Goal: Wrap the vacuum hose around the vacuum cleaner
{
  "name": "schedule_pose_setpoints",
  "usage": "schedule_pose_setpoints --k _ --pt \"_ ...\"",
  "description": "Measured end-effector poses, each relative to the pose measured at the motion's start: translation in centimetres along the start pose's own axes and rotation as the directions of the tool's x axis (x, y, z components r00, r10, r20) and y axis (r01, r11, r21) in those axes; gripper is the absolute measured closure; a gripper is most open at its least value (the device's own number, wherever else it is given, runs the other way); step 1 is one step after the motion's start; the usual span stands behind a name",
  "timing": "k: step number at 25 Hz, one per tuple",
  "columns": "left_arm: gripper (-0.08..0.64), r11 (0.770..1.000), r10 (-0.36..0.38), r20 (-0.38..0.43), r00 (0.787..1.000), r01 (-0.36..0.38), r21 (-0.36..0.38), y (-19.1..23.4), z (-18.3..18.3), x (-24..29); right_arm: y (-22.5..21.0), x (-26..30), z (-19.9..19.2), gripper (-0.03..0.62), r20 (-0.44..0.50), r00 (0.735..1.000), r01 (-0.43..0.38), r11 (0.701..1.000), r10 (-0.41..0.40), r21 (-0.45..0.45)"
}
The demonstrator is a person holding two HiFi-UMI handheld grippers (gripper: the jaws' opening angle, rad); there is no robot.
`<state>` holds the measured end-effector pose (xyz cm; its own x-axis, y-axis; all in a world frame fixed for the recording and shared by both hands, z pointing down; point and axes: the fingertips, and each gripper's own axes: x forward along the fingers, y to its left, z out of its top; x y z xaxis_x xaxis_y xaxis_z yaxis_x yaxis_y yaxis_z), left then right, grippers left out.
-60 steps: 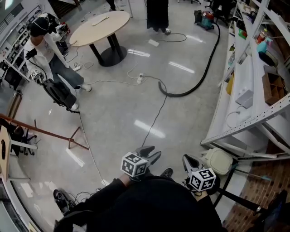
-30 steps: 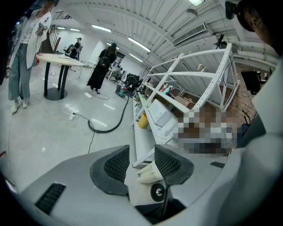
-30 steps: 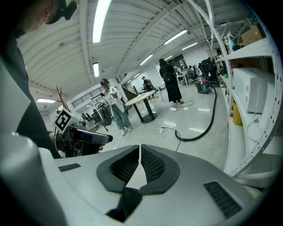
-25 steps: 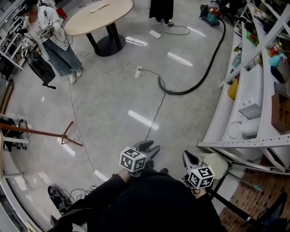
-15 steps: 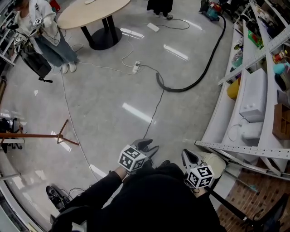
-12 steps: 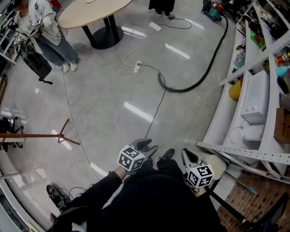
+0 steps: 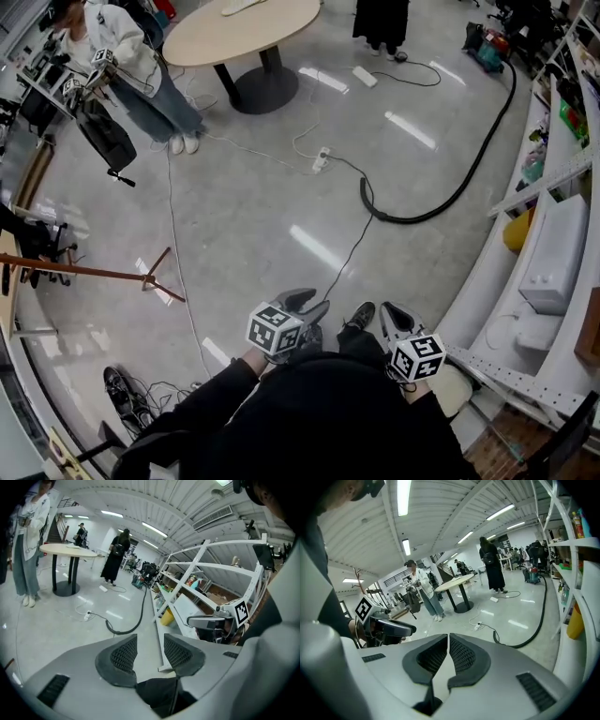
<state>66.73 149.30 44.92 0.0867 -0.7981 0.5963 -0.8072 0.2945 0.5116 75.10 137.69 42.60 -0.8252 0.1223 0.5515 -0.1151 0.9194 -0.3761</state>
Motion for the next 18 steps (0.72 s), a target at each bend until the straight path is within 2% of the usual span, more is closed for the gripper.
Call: schedule_pose_setpoints --k 3,7,11,18 --pt "0.37 0.999 0.038 0.04 0.998 -0.038 -0.015 -0.5 3.3 1.7 -3.2 0.9 3.3 0.568 0.028 0.999 -0.032 0.999 0.033 -0.029" --pt "0.37 0.997 0.074 0.081 0.994 -0.072 -0.026 -1.6 6.6 4.4 -7.2 1.9 5.3 0.568 0.034 0.997 -0.063 0.998 0.063 -0.022" --pt "0.37 0.993 0.111 0.072 0.991 -0.107 -0.059 -1.4 7.4 5.8 -9.4 3.1 6.1 0.568 0.015 0.995 -0.099 0.995 0.099 -0.019" --pt "0.37 0.986 0.147 0.071 0.987 -0.14 -0.096 1.0 9.9 6.7 -11.3 5.5 7.1 0.568 -0.025 0.994 -0.107 0.994 0.107 0.002"
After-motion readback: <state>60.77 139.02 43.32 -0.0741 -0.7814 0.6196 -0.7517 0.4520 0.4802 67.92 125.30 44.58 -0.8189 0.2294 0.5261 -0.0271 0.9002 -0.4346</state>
